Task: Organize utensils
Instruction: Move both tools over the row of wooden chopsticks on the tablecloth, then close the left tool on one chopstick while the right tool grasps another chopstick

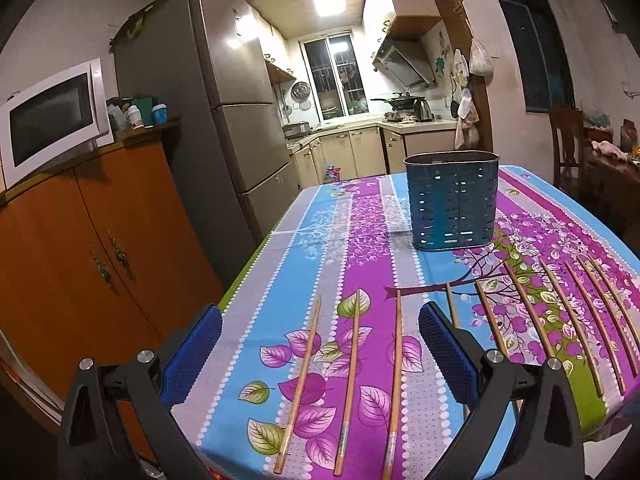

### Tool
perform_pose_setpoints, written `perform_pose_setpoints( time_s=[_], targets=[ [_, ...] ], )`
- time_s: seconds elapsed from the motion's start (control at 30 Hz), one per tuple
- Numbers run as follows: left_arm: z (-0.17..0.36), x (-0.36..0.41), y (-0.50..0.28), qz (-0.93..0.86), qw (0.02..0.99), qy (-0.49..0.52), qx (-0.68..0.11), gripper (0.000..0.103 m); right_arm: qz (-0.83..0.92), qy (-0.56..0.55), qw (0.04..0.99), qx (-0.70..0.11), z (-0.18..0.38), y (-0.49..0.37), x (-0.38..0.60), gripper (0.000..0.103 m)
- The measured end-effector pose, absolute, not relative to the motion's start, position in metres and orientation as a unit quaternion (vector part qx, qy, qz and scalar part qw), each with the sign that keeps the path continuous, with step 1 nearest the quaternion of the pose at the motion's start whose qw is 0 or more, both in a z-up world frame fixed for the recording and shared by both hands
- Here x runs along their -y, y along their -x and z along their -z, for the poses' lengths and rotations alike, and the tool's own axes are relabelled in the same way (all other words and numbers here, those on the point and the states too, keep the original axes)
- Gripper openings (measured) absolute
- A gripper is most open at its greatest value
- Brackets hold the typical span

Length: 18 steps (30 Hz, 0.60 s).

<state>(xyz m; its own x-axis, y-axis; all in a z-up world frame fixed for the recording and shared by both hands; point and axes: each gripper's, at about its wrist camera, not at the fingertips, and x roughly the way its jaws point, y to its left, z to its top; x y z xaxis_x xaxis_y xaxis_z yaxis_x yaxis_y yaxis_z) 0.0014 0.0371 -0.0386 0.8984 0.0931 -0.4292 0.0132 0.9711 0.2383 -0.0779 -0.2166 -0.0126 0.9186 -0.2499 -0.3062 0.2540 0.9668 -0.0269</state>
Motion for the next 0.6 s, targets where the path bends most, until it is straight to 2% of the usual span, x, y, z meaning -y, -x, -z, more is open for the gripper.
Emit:
perform_pose_setpoints(
  time_s=[0.33, 0.6],
  targets=[
    [0.039, -0.048, 0.001, -0.011, 0.967, -0.123, -0.224, 0.098, 0.132, 0.001, 0.979, -0.156, 0.010, 0.081, 0.219, 0.098],
    [0.050, -0.144, 0.019, 0.029, 0.966, -0.087, -0.242, 0.098, 0.136, 0.043, 0.975, -0.172, 0.022, 0.094, 0.227, 0.098]
  ],
)
